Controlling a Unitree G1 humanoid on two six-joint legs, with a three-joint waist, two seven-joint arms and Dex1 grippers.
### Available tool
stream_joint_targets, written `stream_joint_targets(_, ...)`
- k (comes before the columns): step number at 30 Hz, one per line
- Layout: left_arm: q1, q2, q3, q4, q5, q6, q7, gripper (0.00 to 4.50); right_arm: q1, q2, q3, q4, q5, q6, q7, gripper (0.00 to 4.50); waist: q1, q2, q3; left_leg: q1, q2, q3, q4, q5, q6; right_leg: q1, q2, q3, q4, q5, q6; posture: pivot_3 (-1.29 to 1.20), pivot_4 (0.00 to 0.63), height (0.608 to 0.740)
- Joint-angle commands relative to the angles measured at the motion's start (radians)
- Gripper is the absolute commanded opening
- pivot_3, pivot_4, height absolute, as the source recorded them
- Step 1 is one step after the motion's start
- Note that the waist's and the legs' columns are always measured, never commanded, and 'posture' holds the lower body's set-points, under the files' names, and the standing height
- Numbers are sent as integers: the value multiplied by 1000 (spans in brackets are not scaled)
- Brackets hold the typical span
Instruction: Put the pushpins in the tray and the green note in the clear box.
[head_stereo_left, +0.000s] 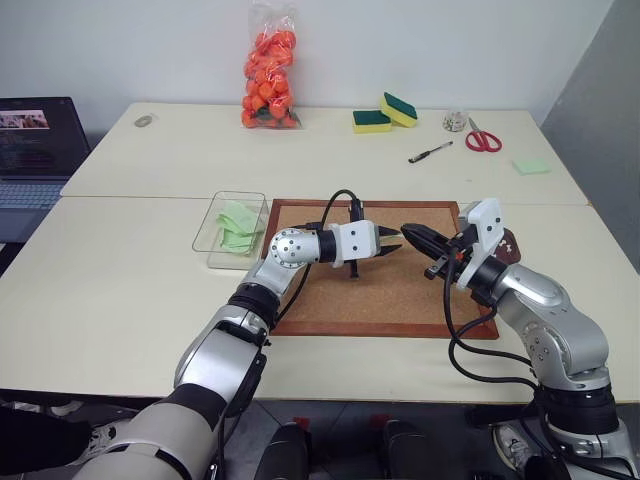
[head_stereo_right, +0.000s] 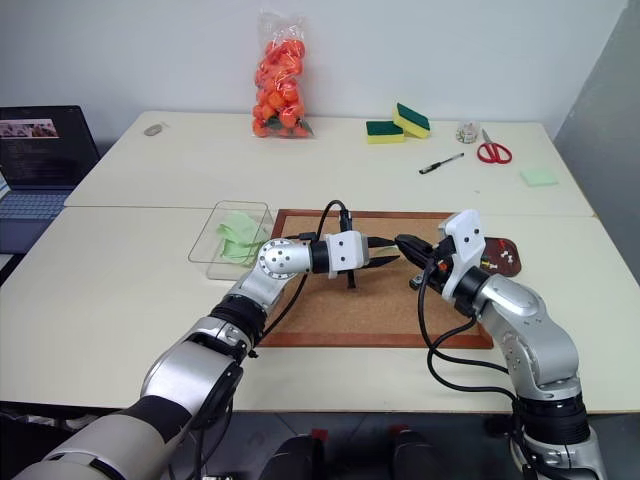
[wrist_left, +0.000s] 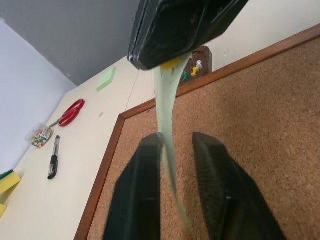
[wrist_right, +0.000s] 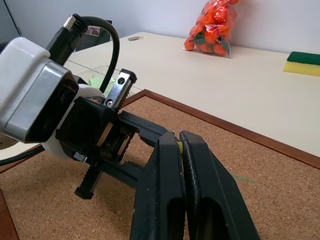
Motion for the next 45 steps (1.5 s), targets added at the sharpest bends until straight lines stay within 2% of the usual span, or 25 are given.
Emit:
stream_joint_targets(1,-29,8,-2,1,15,-51,19,116,-13,-1,-14,-44,26,4,0,0,0,0,0,0,0,0,0,0,0,0,0,0,0,0,0,0,150,740)
stream_joint_targets(10,-49,34,-11,27,72,-190,92,22,-33,3,-40,-44,73,72,-33,0,0,0,0,0,0,0,0,0,0,0,0,0,0,0,0,0,150,740)
stream_joint_targets(17,-65,81,-56,42,189,-330,204,22,-97,58,-147,-23,197,207,-147,0,1,0,0,0,0,0,0,0,0,0,0,0,0,0,0,0,150,740)
stream_joint_targets(29,-65,104,-85,58,237,-372,278,22,-103,68,-193,-42,251,232,-217,0,1,0,0,0,0,0,0,0,0,0,0,0,0,0,0,0,150,740)
stream_joint_targets(32,-63,107,-83,55,231,-366,274,22,-90,41,-203,-42,218,201,-217,0,0,0,0,0,0,0,0,0,0,0,0,0,0,0,0,0,150,740)
stream_joint_targets(38,-48,111,-64,35,155,-320,187,22,-35,-104,-180,34,51,83,-179,0,1,0,0,-1,-1,0,0,0,0,0,0,0,0,0,0,0,150,740)
stream_joint_targets(45,-36,121,-57,-22,87,-272,109,22,-46,-166,-154,254,-134,-14,-224,0,-2,0,0,0,0,1,0,0,0,0,0,0,1,0,0,0,150,740)
